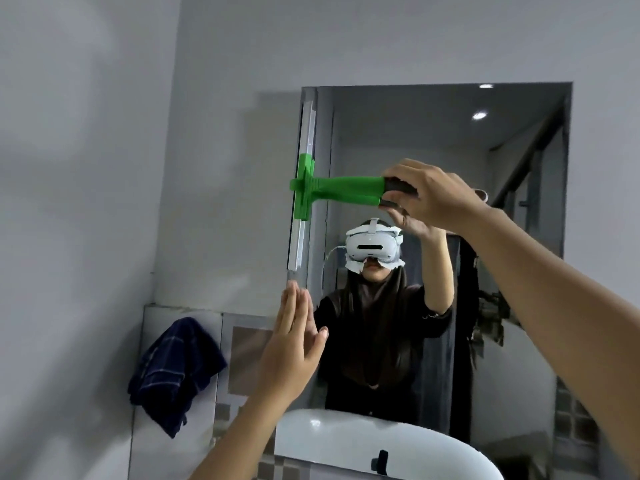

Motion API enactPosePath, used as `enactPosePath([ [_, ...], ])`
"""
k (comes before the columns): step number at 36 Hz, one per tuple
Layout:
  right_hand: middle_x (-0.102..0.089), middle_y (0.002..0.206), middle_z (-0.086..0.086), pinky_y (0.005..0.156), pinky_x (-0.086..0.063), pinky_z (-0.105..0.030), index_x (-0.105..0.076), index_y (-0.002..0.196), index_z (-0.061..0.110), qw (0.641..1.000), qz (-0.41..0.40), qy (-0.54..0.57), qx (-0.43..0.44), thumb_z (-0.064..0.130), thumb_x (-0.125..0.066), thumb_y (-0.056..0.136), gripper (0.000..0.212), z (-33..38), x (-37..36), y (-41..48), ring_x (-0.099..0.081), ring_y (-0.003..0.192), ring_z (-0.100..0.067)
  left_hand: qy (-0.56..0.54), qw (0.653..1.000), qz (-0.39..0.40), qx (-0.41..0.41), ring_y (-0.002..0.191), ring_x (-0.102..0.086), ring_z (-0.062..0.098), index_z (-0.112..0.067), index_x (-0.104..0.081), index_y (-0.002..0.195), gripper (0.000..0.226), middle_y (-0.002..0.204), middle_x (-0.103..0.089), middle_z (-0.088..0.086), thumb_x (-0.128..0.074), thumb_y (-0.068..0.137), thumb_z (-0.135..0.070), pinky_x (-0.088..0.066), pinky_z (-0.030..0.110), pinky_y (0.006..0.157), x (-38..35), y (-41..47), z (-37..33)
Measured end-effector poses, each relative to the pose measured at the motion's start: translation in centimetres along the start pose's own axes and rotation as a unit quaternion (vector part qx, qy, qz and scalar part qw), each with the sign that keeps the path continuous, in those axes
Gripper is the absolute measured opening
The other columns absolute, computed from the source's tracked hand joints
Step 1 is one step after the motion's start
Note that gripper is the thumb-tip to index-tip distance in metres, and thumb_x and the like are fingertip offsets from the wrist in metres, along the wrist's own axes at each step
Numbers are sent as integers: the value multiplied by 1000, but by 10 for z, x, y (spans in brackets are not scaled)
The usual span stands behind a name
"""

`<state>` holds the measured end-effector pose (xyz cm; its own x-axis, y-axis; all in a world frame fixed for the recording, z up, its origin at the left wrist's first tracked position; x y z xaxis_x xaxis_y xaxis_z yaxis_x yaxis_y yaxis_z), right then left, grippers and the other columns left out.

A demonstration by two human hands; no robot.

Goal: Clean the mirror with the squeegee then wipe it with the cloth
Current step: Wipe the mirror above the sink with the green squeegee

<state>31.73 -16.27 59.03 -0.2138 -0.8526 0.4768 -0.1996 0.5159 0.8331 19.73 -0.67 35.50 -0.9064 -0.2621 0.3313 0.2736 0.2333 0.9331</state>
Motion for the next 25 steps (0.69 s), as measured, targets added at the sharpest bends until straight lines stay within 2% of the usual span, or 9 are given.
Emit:
enactPosePath([
  [5,-58,107,1,66,-37,-33,-55,113,21,1000,-1,3,3,27,-53,90,24,4,-4,15,-55,89,-23,16,1000,10,-6,142,7,6,-21,4,148,74,155,19,-9,-28,90,-53,-30,1,88,0,0,0],
  [7,-57,106,1,66,-40,-34,-55,114,22,1000,3,-4,11,26,-52,91,24,6,-3,18,-55,88,-23,15,1000,8,-4,142,10,4,-20,4,148,74,155,19,-8,-29,90,-52,-23,-11,79,0,0,-1],
  [9,-56,106,0,64,-40,-34,-56,116,22,1000,7,-18,22,27,-50,92,25,6,0,21,-55,88,-23,11,1000,7,0,141,11,4,-18,3,148,74,155,18,-7,-31,90,-50,-16,-16,75,-1,0,-1],
  [14,-56,111,-2,65,-36,-33,-52,126,24,999,12,-33,31,27,-48,93,33,0,12,28,-55,94,-24,12,1000,-2,4,143,9,7,-18,2,148,73,156,15,-6,-30,90,-49,-13,-15,82,-3,0,-1],
  [18,-55,112,-2,65,-34,-32,-50,129,26,999,24,-26,29,26,-49,93,36,-3,15,30,-54,96,-22,9,1000,-3,9,142,10,7,-19,3,148,73,155,17,-8,-30,90,-49,-14,-16,79,-3,-1,-2],
  [21,-55,111,-1,67,-35,-32,-50,130,28,999,34,-12,22,26,-50,93,37,-7,15,28,-53,96,-21,1,1000,1,10,143,10,8,-18,3,148,73,155,18,-8,-32,91,-48,-6,-14,86,-3,0,-3],
  [25,-56,109,-2,66,-39,-33,-49,129,32,999,37,0,22,25,-51,92,38,-12,14,23,-53,92,-20,1,1000,6,17,142,11,7,-18,2,148,73,155,18,-8,-31,91,-49,-3,-14,88,-3,0,-2],
])
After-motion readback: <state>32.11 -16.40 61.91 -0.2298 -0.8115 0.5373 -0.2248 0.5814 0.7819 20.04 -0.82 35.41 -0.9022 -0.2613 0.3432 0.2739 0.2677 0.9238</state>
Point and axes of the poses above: each hand's wrist, its own y-axis towards the middle knuckle, its own x-axis out of the back of the hand, z = x × y, the point moved 6 cm from there along y, towards the middle knuckle
